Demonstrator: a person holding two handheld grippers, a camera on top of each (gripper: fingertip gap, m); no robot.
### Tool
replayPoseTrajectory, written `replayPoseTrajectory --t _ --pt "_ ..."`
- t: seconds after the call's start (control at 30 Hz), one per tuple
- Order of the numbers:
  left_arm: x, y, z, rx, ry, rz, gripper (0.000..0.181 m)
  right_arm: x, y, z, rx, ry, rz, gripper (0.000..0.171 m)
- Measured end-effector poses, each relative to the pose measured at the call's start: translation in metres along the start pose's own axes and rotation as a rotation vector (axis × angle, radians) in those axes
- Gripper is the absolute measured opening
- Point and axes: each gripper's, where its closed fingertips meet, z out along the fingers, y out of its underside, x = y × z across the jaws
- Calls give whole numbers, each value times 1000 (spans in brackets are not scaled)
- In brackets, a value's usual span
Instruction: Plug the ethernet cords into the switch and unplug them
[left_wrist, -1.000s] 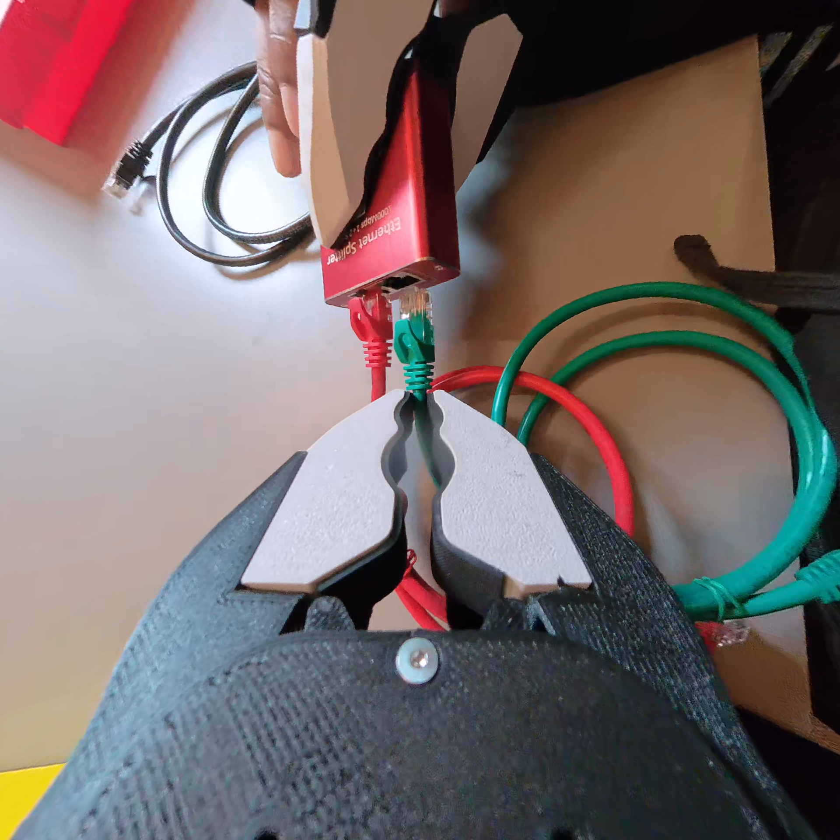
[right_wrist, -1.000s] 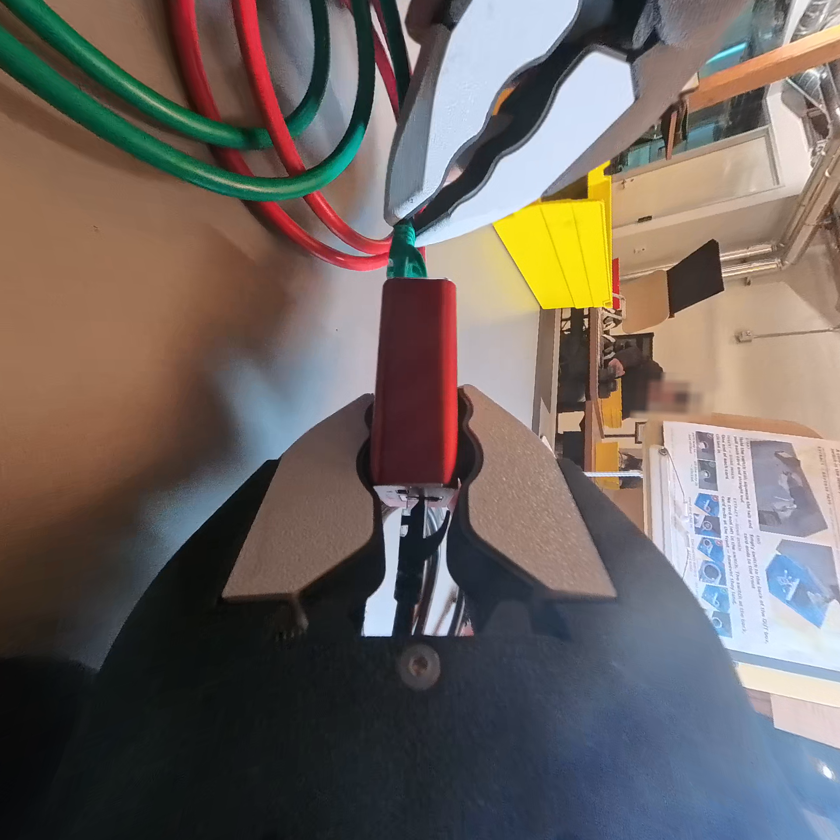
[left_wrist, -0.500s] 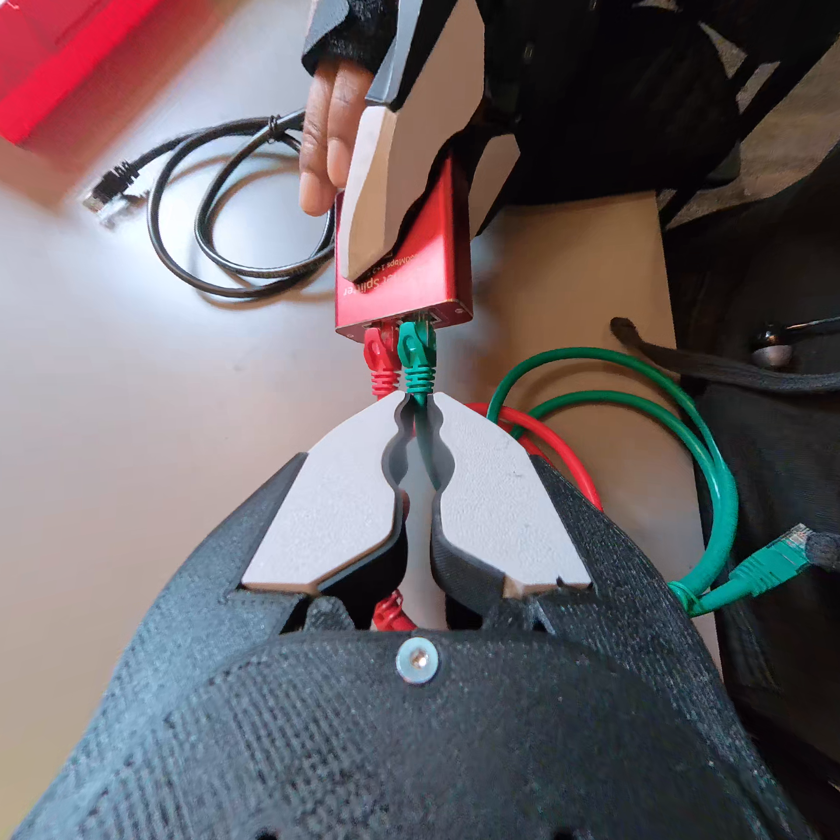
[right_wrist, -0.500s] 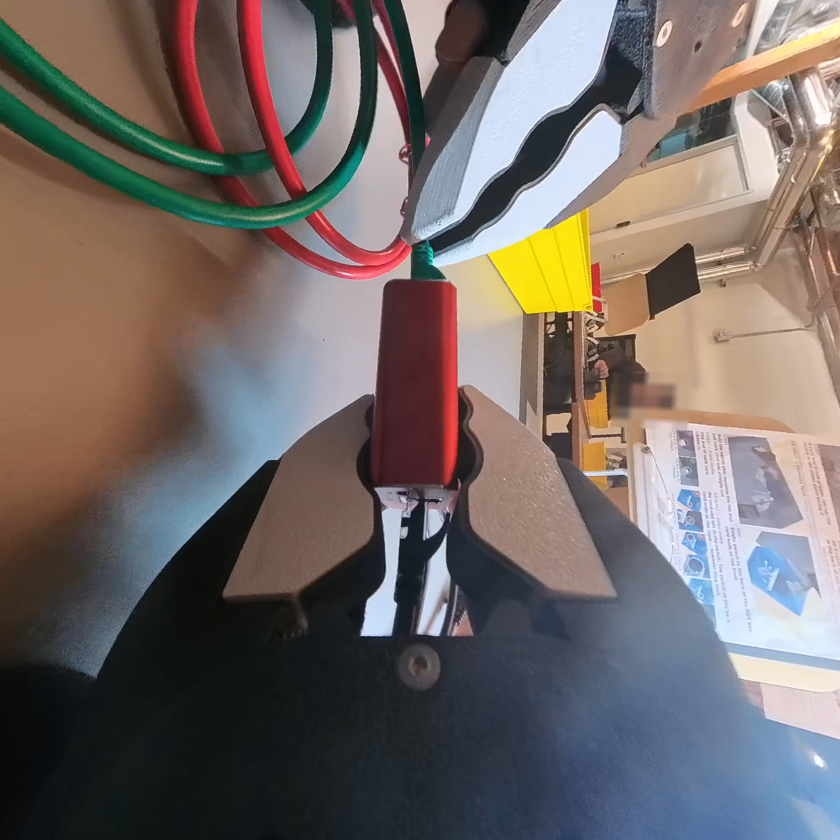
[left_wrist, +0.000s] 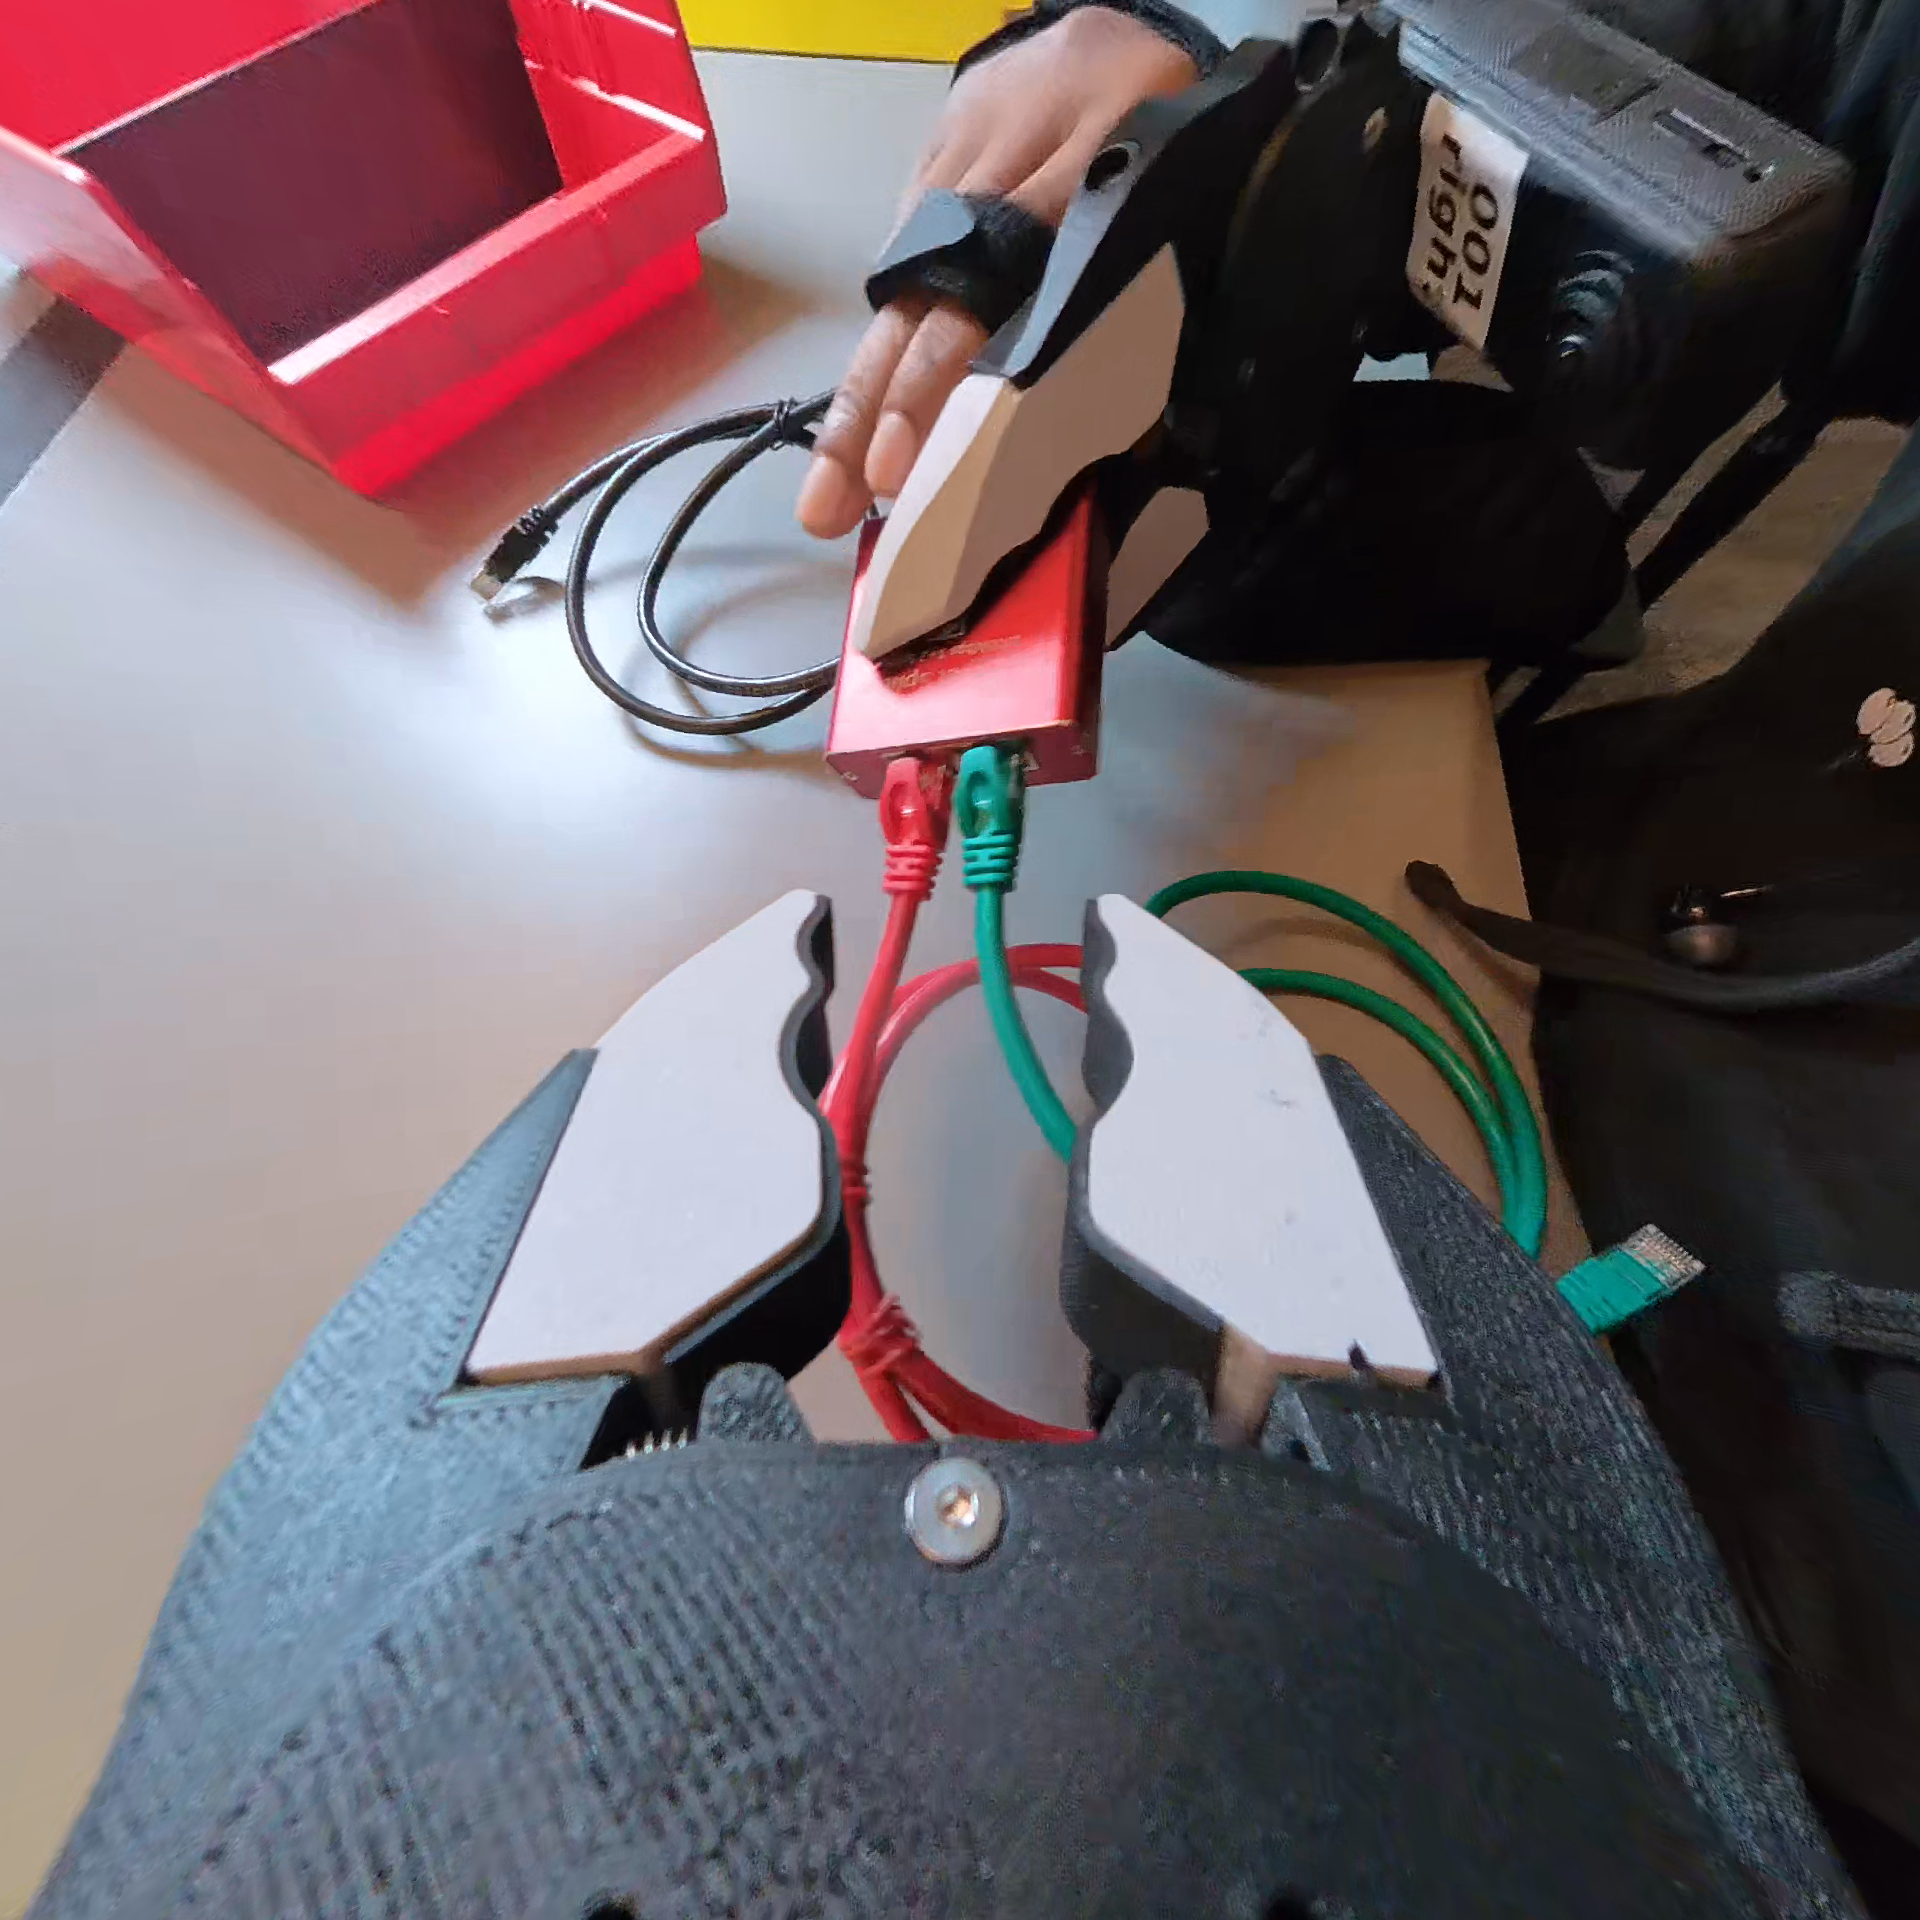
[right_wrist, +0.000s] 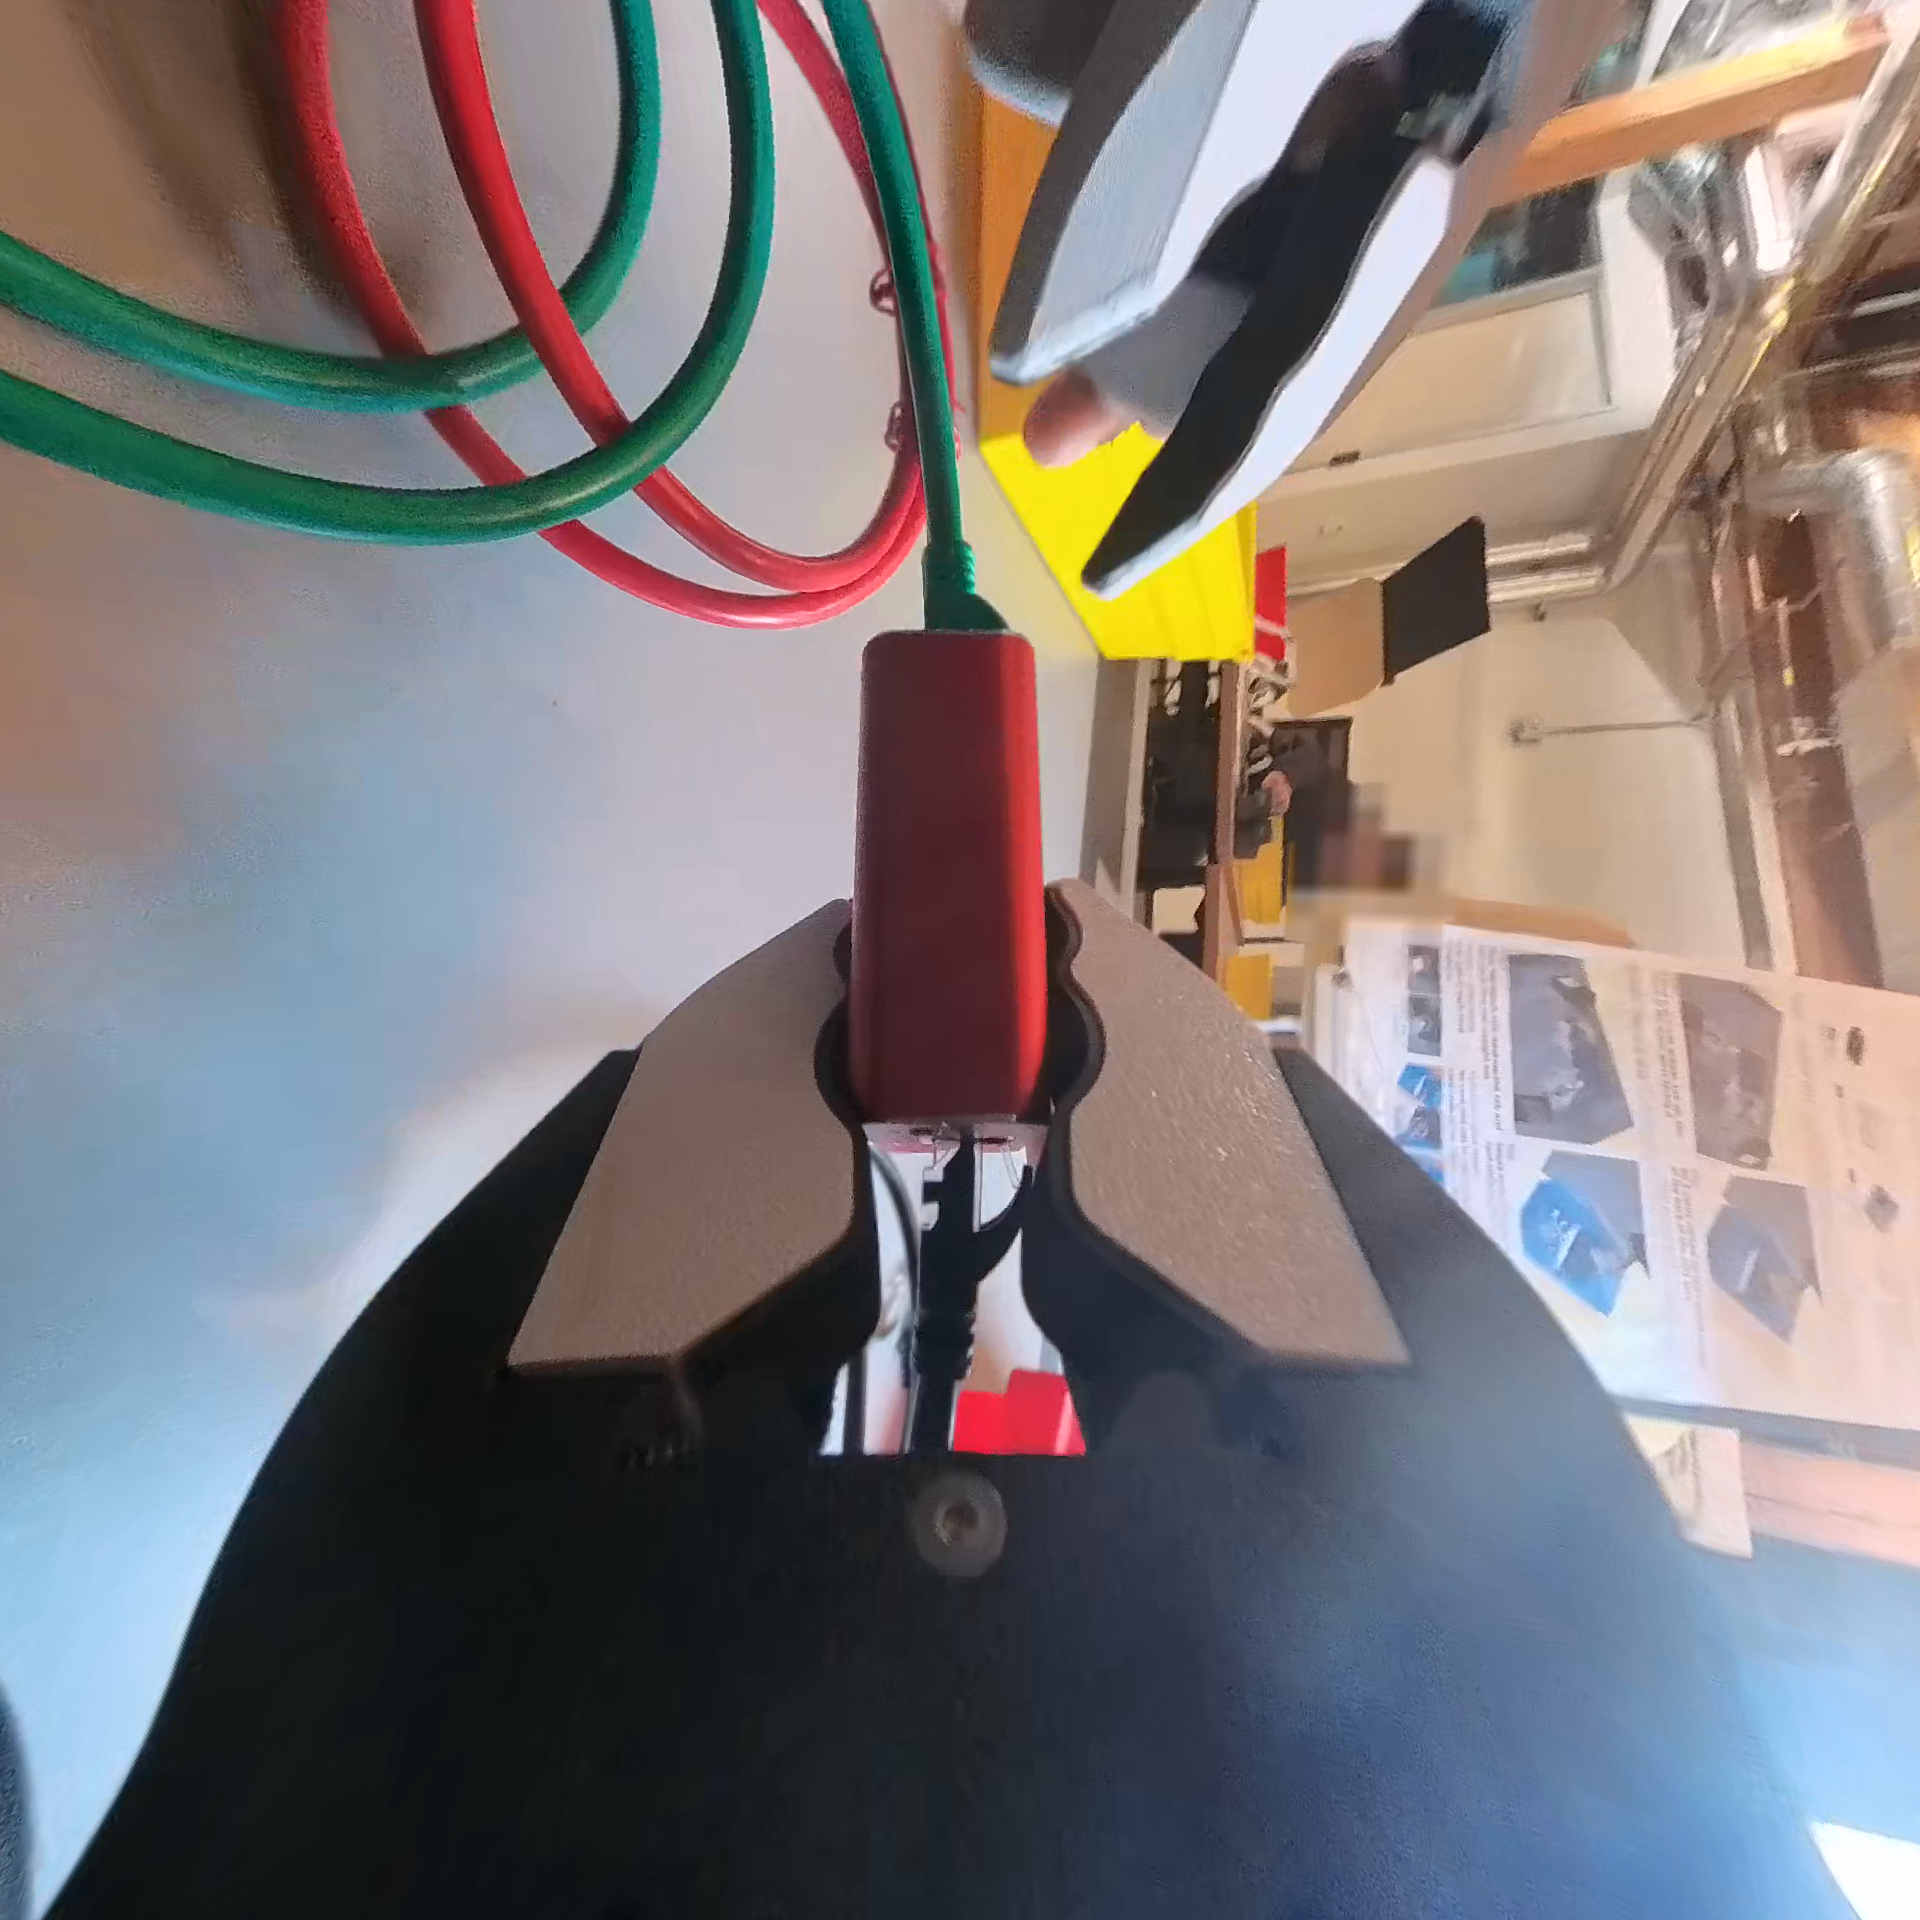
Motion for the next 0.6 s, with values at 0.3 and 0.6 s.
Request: replayPoseTrajectory --t 0.3,0.6 --pt "26 -19 -10 88 594 -283 39 41 -46 -4 147 109 -294 29" --pt "-1 -23 1 253 575 -604 22 45 12 15 -85 93 -172 39"
